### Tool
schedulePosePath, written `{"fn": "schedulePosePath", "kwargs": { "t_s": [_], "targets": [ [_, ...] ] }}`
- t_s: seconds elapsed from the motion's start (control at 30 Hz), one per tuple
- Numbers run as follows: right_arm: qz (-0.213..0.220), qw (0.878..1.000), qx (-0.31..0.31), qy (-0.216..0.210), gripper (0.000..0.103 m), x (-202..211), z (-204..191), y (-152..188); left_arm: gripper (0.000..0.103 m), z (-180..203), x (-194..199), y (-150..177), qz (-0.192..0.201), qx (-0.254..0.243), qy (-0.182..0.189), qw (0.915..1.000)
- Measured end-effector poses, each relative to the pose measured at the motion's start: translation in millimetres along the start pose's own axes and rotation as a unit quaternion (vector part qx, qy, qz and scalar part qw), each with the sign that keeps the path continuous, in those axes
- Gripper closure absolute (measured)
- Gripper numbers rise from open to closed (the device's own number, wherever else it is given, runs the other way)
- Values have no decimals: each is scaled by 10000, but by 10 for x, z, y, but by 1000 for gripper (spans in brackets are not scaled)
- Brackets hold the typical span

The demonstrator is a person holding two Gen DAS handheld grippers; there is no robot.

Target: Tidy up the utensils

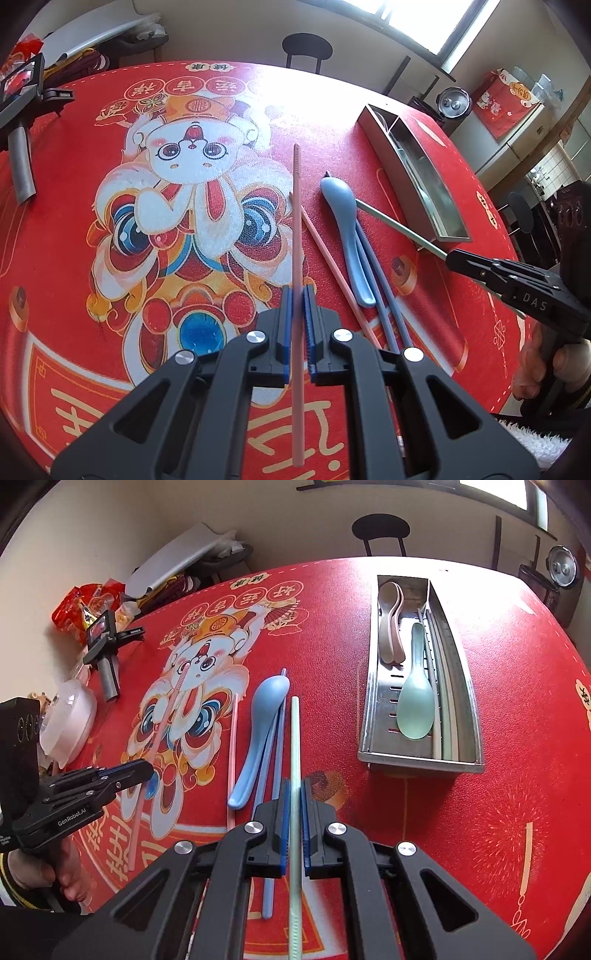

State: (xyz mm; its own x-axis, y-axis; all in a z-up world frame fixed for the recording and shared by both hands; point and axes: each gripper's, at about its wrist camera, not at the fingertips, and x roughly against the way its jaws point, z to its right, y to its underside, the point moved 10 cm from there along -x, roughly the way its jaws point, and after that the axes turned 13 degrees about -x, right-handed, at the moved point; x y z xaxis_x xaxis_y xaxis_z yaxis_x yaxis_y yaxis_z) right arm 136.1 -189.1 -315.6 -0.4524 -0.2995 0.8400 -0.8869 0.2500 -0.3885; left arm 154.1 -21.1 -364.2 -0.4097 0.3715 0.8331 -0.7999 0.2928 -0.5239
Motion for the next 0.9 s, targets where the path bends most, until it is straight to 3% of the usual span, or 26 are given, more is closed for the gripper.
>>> {"fn": "schedulePosePath", "kwargs": {
  "t_s": [0.5, 0.9],
  "targets": [
    [601, 9980, -154, -131, 97, 353, 15, -263, 93, -33, 129, -97, 184, 164, 97, 9996],
    [765, 9968, -202, -129, 97, 453, 40, -340, 93, -6, 138, -120, 197, 157, 139, 9996]
  ]
}}
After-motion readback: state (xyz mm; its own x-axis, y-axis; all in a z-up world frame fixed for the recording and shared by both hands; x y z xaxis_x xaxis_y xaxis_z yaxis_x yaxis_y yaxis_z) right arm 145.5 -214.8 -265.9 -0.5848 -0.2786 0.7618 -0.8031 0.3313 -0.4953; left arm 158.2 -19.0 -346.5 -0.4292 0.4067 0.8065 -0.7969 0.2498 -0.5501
